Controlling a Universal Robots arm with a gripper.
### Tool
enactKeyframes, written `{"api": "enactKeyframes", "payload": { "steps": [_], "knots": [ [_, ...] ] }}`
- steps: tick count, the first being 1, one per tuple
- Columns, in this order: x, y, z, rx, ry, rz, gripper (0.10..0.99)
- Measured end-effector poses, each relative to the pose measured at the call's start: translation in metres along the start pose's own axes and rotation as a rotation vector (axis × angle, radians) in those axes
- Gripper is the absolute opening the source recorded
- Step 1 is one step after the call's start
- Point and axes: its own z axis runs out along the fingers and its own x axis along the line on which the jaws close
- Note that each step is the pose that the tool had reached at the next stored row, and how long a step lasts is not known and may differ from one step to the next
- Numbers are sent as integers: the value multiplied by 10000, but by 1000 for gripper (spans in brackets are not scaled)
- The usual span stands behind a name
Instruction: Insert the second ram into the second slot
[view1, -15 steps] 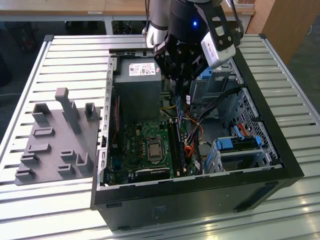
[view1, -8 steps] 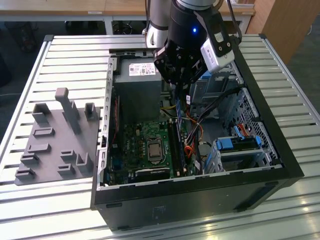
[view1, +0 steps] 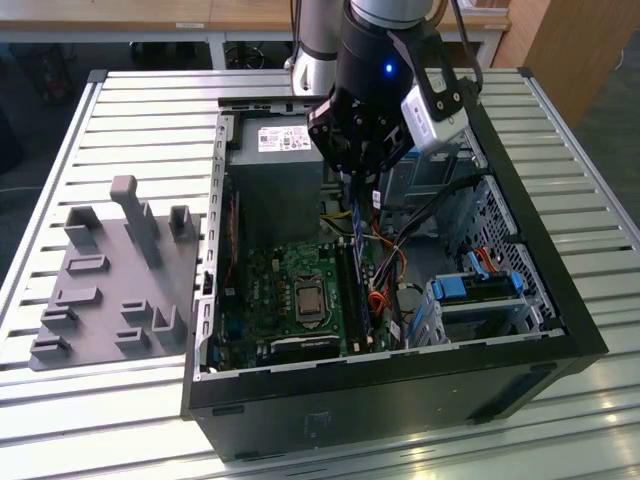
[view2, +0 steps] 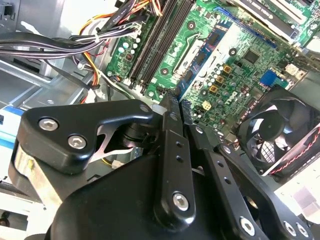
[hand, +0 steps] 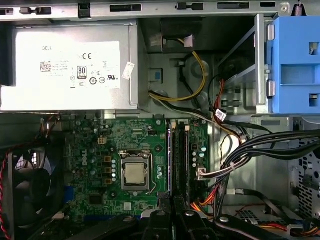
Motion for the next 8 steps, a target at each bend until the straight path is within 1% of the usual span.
{"api": "enactKeyframes", "payload": {
  "steps": [8],
  "knots": [
    [-1, -2, 35, 0, 0, -3, 137]
  ]
}}
